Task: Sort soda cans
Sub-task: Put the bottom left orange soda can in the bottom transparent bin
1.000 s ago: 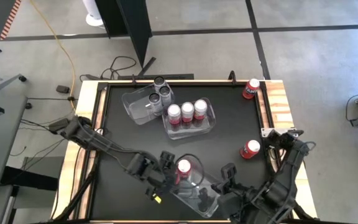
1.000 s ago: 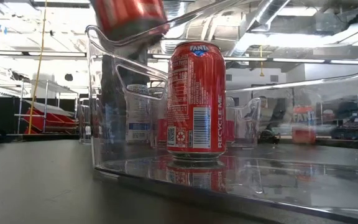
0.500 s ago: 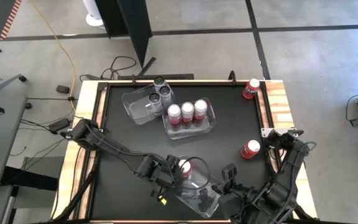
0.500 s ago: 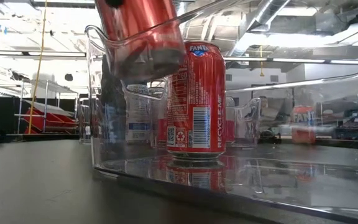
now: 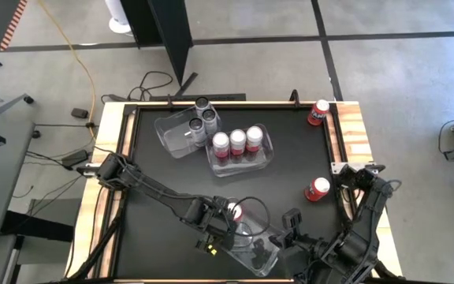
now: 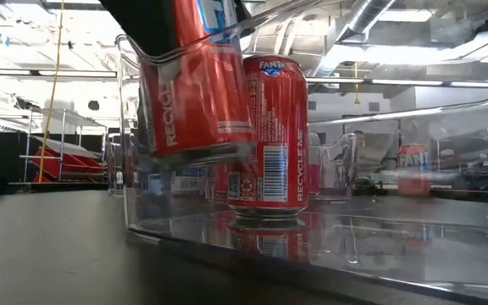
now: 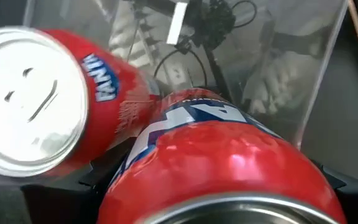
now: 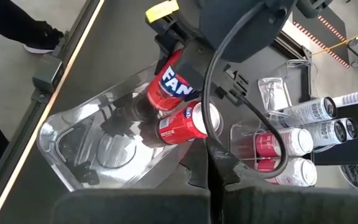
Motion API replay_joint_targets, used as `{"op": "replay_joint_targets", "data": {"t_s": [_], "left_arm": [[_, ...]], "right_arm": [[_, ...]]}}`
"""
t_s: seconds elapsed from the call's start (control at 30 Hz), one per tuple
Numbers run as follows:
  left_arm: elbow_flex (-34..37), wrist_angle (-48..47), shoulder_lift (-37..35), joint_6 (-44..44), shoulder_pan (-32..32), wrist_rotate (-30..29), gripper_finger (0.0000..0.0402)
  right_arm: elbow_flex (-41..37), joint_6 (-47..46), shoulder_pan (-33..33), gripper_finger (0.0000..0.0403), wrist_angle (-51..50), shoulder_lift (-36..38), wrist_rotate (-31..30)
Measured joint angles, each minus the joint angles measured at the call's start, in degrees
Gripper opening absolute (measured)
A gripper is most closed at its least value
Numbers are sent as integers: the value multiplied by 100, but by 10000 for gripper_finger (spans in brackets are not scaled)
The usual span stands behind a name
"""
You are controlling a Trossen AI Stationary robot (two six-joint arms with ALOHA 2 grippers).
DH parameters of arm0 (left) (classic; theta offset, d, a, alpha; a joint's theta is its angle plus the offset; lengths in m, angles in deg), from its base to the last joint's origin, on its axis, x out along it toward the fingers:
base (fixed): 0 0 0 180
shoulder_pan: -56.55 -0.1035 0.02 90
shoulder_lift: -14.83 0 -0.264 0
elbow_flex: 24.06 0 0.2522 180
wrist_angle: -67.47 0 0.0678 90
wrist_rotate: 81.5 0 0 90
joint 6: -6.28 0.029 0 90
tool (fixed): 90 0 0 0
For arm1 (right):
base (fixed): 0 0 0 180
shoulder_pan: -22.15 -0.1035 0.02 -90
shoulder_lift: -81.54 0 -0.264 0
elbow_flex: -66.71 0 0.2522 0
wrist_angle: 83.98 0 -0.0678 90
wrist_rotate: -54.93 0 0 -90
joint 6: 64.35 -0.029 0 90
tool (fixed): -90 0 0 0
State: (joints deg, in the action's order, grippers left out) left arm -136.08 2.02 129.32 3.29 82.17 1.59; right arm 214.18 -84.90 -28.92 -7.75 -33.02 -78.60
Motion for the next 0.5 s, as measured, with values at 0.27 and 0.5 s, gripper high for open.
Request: {"op": "replay_joint_targets", "data": {"t_s": [0.27, 0.5], "left_arm": [[17, -65, 52, -440, -114, 93, 295], [15, -195, 328, -606, -170, 356, 311]], "right_arm": [[0, -43, -26, 4, 0, -2, 0], [0, -101, -81, 4, 1, -2, 1]]}}
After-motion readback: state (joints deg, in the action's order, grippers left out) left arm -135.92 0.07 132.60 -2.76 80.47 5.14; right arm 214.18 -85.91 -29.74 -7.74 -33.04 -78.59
